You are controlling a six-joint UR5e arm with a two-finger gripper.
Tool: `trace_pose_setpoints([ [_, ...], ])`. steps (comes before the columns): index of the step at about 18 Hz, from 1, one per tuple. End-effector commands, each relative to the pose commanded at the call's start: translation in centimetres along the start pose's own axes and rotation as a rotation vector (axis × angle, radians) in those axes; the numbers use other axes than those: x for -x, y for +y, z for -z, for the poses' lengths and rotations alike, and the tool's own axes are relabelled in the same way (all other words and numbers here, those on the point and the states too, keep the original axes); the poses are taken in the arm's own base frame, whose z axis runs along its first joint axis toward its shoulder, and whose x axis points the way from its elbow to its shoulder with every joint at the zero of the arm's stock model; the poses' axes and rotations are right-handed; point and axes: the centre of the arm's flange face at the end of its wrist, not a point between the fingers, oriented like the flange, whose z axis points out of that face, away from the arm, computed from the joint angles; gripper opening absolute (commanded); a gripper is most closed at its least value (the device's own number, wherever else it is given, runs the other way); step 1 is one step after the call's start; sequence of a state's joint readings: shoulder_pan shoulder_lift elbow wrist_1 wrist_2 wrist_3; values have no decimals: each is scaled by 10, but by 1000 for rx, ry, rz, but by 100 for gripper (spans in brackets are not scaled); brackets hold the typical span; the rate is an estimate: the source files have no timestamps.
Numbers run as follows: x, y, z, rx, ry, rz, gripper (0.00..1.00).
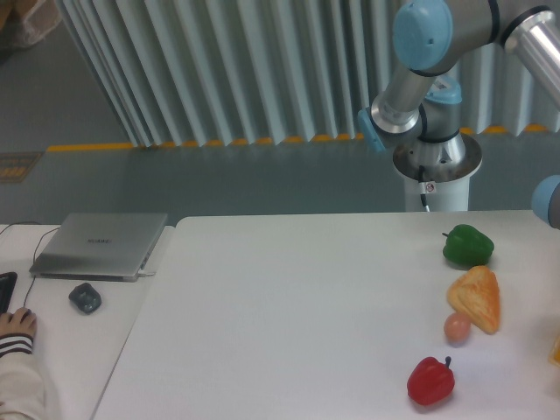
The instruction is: Place the yellow pepper on the table
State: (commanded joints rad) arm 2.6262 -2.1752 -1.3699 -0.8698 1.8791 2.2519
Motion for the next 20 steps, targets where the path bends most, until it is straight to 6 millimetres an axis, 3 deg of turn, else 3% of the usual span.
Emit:
trace_pose_setpoints([
  [7, 4, 10, 7, 19, -15, 12, 100],
  [12, -9, 27, -3, 19, 4, 35, 100],
  [20, -6, 28, -12, 8, 4, 41, 100],
])
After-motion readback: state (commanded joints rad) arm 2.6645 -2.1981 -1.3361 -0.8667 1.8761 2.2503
